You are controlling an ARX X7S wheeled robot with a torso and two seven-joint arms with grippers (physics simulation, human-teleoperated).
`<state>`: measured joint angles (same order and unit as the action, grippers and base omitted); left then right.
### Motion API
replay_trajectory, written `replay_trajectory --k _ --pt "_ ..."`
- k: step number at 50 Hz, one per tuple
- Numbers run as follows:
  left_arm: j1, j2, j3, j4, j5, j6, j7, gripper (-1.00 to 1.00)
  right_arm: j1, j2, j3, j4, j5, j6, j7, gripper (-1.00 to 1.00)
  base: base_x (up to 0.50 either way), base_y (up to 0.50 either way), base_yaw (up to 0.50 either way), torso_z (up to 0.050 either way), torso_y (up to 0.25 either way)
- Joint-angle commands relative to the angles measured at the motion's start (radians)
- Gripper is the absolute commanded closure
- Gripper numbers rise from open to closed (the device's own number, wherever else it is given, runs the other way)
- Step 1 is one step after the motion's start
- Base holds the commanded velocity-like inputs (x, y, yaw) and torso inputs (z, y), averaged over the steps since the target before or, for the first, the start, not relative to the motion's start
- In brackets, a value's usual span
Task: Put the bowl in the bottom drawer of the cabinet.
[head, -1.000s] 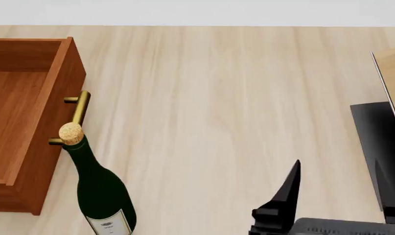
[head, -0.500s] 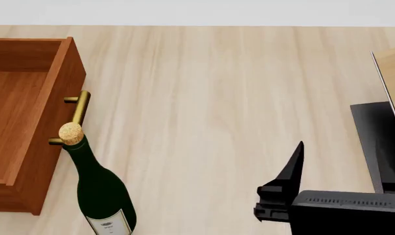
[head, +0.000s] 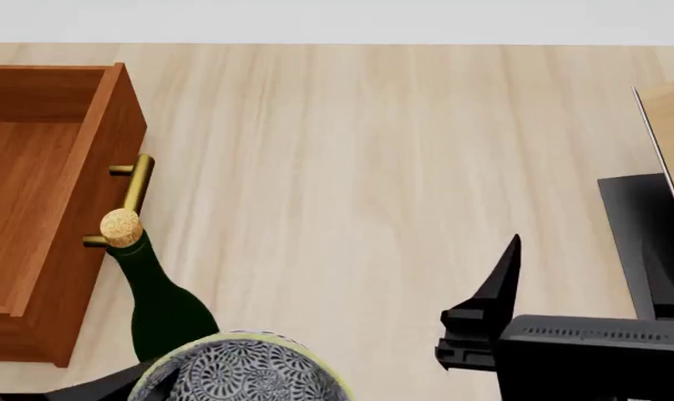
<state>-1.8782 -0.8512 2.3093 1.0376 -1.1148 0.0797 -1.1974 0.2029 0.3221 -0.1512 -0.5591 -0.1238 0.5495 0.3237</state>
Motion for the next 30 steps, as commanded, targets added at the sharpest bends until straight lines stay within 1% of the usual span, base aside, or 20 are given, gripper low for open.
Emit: replay_trajectory --k 1,5,9,15,21,26,30 --pt "-0.248 -0.007 0.141 -0.011 -0.031 0.123 -0.013 1.0 0.008 0.002 -0.001 0.01 0.004 -0.002 0.001 -1.0 0.0 0.0 0.0 0.0 0.0" --pt "-0.288 -0.028 0.129 -0.026 -0.058 0.136 0.0 1.0 0.01 0.003 -0.002 0.009 0.006 0.0 0.0 -1.0 0.0 0.0 0.0 0.0 0.0" --pt "-0.335 -0.06 0.115 -0.066 -0.099 0.152 0.041 1.0 0.009 0.003 -0.002 0.007 0.008 0.002 0.0 -1.0 0.0 0.0 0.0 0.0 0.0" --pt "-0.379 -0.069 0.095 -0.103 -0.131 0.146 0.078 1.0 0.011 0.004 -0.002 0.01 0.01 0.002 0.002 -1.0 0.0 0.0 0.0 0.0 0.0" --pt "-0.448 -0.108 0.052 -0.17 -0.19 0.142 0.133 1.0 0.012 0.006 -0.004 0.013 0.012 0.001 0.002 -1.0 0.0 0.0 0.0 0.0 0.0" --pt "-0.47 -0.144 -0.026 -0.225 -0.244 0.109 0.184 1.0 0.011 0.007 -0.006 0.015 0.013 -0.001 0.002 -1.0 0.0 0.0 0.0 0.0 0.0" --pt "-0.46 -0.165 -0.09 -0.272 -0.278 0.083 0.211 1.0 0.01 0.007 -0.005 0.022 0.017 -0.005 0.004 -1.0 0.0 0.0 0.0 0.0 0.0"
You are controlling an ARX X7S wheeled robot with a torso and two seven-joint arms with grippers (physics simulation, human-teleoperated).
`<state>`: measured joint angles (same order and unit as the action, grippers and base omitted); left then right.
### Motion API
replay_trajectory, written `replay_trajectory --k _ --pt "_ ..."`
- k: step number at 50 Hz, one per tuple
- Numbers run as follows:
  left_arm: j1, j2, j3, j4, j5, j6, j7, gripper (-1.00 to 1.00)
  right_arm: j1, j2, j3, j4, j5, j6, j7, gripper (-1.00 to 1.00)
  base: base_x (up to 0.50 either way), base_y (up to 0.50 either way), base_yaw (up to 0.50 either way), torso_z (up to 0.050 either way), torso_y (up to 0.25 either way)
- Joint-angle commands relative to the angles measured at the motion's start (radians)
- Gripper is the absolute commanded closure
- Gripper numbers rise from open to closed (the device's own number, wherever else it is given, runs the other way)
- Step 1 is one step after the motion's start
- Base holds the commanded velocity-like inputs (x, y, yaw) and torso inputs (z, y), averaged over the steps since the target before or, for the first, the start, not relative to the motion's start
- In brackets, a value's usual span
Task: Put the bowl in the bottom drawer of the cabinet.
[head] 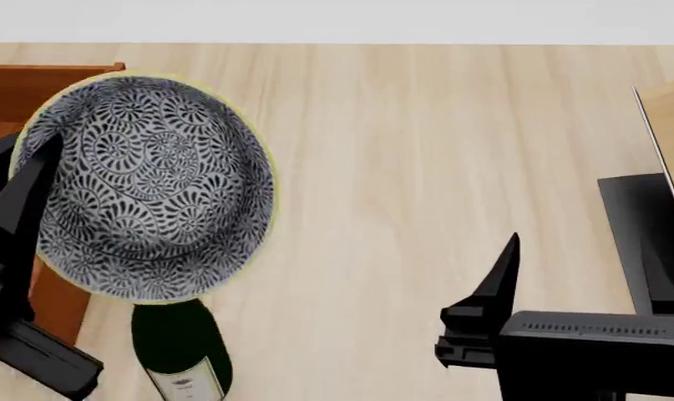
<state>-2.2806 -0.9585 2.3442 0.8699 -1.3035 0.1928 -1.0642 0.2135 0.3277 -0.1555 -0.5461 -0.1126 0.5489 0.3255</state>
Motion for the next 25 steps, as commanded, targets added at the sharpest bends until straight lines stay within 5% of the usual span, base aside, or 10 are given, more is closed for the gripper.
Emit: replay_trajectory --k 1,25 --pt "-0.053 -0.06 -0.133 -0.119 -0.099 -0.032 0.086 1.0 -0.001 0.002 -0.001 0.009 0.006 -0.006 0.002 -1.0 0.0 0.0 0.0 0.0 0.0" --pt "0.076 -0.03 -0.256 -0.523 -0.33 0.041 0.179 1.0 -0.021 0.006 -0.001 0.0 0.012 -0.005 0.01 -1.0 0.0 0.0 0.0 0.0 0.0"
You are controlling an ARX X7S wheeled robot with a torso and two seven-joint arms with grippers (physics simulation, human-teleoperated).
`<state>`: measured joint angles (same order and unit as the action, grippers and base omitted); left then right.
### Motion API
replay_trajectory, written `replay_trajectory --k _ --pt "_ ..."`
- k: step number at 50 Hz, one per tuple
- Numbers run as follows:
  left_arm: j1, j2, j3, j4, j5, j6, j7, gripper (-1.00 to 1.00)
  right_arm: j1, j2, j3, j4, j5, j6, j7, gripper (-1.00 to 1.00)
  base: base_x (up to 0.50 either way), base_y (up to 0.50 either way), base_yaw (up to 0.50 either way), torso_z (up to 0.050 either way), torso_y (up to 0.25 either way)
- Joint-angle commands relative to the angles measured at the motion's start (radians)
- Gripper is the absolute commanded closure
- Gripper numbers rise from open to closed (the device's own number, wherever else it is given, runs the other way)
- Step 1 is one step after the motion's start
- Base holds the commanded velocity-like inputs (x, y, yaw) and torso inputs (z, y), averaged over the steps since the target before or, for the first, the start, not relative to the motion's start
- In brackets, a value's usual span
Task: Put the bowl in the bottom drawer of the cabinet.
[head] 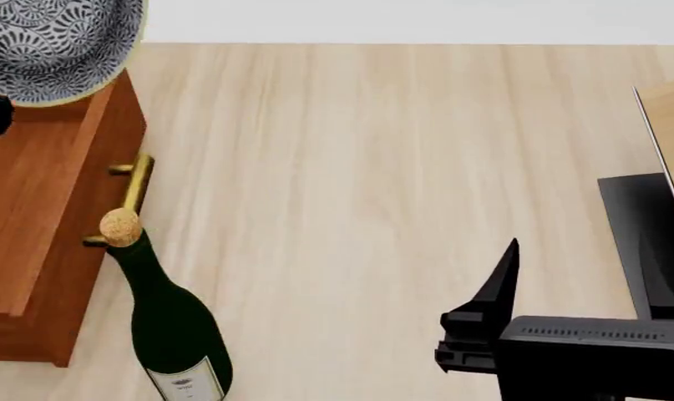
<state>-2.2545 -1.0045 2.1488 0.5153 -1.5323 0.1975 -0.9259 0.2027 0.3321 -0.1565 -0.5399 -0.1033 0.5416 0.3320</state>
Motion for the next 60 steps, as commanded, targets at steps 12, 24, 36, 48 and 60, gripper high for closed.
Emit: replay_trajectory --k 12,24,36,48,60 --pt "0.144 0.058 -0.097 -0.323 -0.214 0.088 0.081 1.0 -0.019 0.005 0.002 -0.009 0.007 0.001 0.007 -1.0 0.0 0.0 0.0 0.0 0.0" --pt "0.307 0.098 -0.166 -0.423 -0.417 0.205 0.11 1.0 -0.016 0.005 -0.007 -0.018 0.008 0.015 0.007 -1.0 0.0 0.0 0.0 0.0 0.0" --pt "0.488 0.122 -0.199 -0.452 -0.572 0.324 0.038 1.0 -0.014 0.006 -0.008 -0.011 0.015 0.013 0.006 -1.0 0.0 0.0 0.0 0.0 0.0" --pt "0.555 0.116 -0.234 -0.475 -0.702 0.359 -0.042 1.0 -0.011 0.003 -0.018 0.002 0.019 0.007 0.008 -1.0 0.0 0.0 0.0 0.0 0.002" --pt "0.629 0.121 -0.322 -0.447 -0.776 0.494 -0.023 1.0 -0.018 0.007 -0.017 0.014 0.027 -0.008 0.008 -1.0 0.0 0.0 0.0 0.0 0.0"
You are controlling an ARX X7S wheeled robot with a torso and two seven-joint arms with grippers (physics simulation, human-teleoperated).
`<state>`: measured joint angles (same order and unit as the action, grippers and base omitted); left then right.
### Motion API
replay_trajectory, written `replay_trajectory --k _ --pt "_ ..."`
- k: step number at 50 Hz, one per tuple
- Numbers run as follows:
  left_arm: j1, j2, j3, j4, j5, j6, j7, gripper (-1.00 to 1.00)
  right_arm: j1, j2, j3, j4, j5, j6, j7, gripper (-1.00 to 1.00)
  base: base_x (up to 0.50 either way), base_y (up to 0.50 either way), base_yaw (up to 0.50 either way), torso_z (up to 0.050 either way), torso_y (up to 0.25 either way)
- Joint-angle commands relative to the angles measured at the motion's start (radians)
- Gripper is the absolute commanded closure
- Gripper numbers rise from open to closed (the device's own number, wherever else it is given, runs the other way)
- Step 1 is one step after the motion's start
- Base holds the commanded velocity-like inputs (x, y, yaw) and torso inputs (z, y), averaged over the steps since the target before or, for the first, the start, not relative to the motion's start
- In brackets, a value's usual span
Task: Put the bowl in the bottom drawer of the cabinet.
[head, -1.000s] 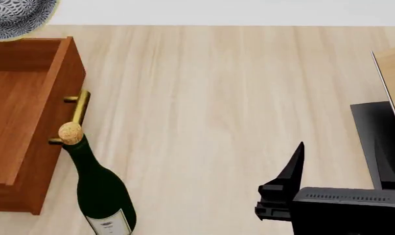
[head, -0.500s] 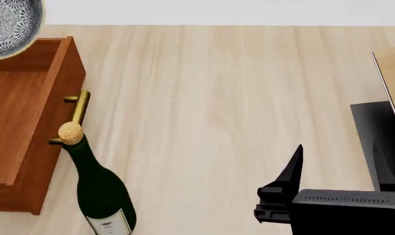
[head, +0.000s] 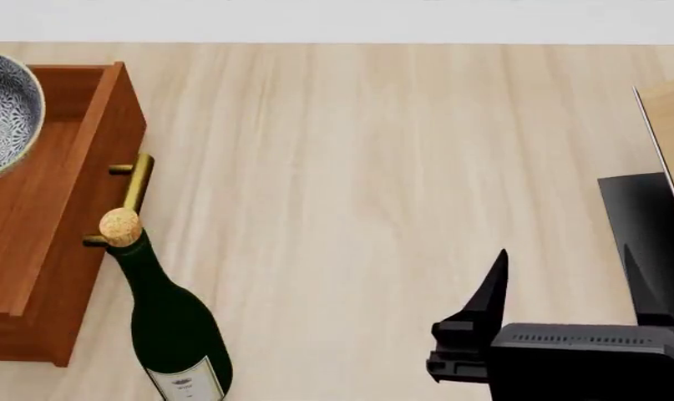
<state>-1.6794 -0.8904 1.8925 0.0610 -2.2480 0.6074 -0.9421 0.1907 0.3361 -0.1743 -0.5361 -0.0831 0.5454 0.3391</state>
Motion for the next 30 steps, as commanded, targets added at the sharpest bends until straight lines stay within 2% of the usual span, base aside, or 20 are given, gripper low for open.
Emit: replay_trajectory --k 1,16,30 --pt "0.057 0.008 -0.066 0.008 -0.059 0.088 -0.008 1.0 -0.008 0.004 0.002 0.009 0.007 -0.011 0.002 -1.0 0.0 0.0 0.0 0.0 0.0" --pt "0.11 0.025 -0.098 -0.016 -0.089 0.201 -0.082 1.0 -0.018 0.003 0.002 0.012 0.013 -0.02 0.009 -1.0 0.0 0.0 0.0 0.0 0.0" --pt "0.133 0.051 -0.126 -0.112 -0.134 0.214 -0.098 1.0 -0.029 0.006 0.004 0.007 0.017 -0.022 0.015 -1.0 0.0 0.0 0.0 0.0 0.001"
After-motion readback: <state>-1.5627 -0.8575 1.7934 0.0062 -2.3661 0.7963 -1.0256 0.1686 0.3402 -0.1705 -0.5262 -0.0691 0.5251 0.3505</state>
